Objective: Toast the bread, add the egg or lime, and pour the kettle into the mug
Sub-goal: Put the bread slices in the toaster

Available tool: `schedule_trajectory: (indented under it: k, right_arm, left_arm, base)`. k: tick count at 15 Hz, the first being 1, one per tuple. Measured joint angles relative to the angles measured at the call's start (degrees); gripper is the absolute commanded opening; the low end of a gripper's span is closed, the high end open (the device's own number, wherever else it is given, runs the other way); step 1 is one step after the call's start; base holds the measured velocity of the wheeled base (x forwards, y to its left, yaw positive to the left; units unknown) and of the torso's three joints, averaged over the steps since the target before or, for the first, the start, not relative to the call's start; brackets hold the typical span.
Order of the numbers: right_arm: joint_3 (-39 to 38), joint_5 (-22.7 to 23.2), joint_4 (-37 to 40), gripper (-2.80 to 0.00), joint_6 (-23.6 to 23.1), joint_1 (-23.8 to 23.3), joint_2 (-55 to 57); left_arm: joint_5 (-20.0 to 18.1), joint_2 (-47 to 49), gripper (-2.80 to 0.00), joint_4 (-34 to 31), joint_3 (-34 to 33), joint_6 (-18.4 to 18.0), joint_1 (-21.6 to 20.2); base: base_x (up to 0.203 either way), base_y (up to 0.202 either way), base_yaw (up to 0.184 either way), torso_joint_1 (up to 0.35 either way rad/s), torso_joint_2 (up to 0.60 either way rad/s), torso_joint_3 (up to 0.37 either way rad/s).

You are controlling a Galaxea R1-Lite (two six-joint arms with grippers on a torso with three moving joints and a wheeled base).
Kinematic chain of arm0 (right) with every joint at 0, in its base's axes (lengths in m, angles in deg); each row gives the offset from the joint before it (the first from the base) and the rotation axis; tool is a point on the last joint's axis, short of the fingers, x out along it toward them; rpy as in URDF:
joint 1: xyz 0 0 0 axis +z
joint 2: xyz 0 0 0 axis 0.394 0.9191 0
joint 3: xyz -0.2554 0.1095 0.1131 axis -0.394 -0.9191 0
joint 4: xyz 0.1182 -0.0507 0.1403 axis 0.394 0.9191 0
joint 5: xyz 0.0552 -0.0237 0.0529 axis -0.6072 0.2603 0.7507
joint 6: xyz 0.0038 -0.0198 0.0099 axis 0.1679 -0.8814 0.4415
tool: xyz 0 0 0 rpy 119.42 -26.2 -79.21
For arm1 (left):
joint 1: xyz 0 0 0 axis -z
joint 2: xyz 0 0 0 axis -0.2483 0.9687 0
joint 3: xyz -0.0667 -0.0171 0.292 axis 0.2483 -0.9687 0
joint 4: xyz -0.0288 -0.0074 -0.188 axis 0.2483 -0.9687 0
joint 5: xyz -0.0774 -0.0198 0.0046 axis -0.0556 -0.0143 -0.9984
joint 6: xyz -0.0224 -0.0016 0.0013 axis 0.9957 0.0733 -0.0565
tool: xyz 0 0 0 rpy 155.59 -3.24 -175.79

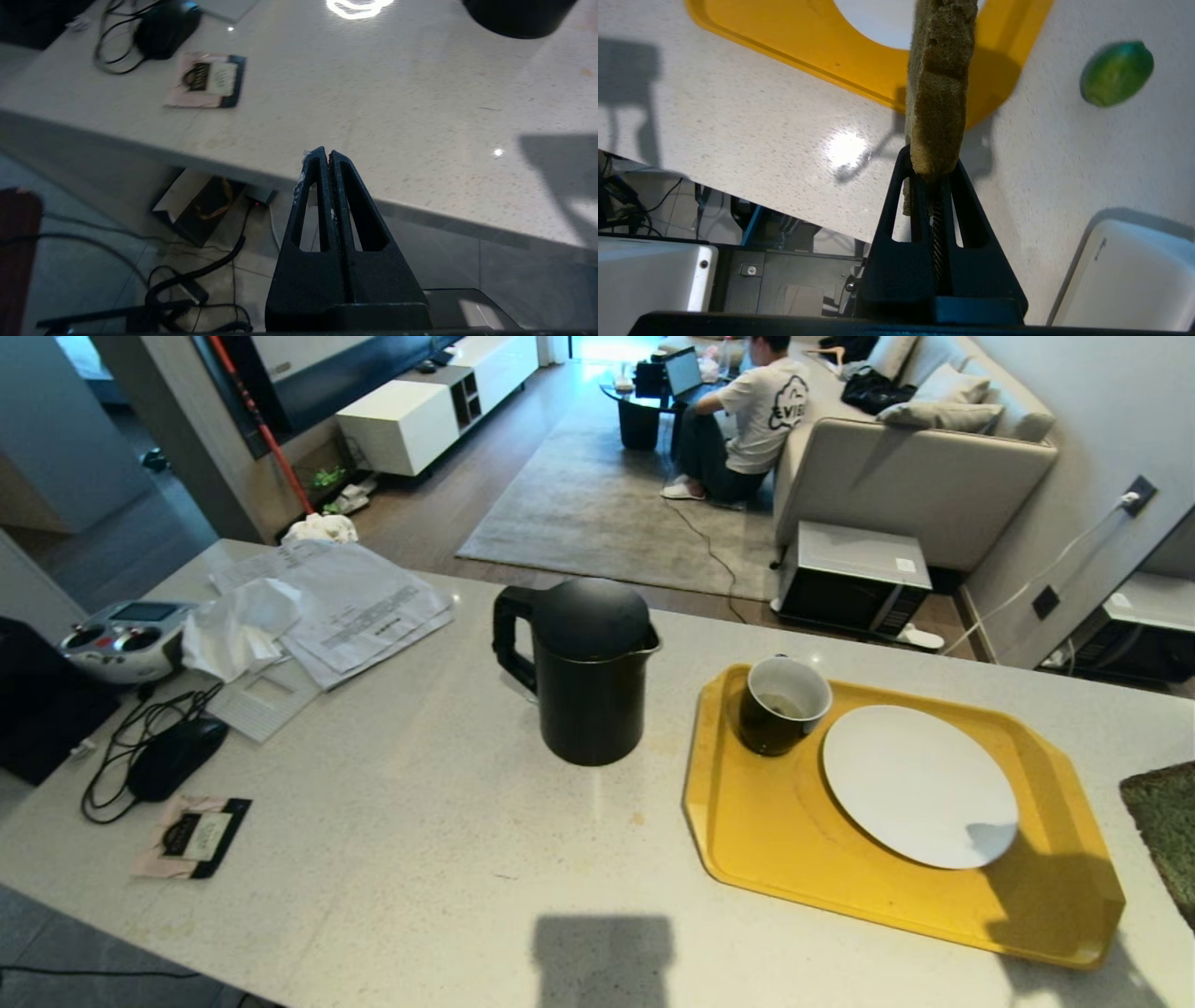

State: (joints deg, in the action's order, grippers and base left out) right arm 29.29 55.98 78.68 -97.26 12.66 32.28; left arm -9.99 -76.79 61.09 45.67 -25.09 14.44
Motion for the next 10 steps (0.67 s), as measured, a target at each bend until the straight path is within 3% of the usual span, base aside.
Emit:
schedule_trajectory:
  k: [4, 10]
  right_arm:
    - [0.2, -0.1, 0.1, -2.80, 0.0, 0.0, 0.0]
    - [-0.1, -1.5, 0.2, -2.80, 0.4, 0.0, -0.3]
  left_arm:
    - [0.0, 0.0, -2.80, 0.0, 0.0, 0.0, 0.0]
    - [0.0, 0.0, -2.80, 0.0, 0.0, 0.0, 0.0]
  base:
    - [-0.006, -0.005, 0.126, 0.041, -0.12, -0.038]
    - [0.000, 0.000, 0.000, 0.000, 0.00, 0.000]
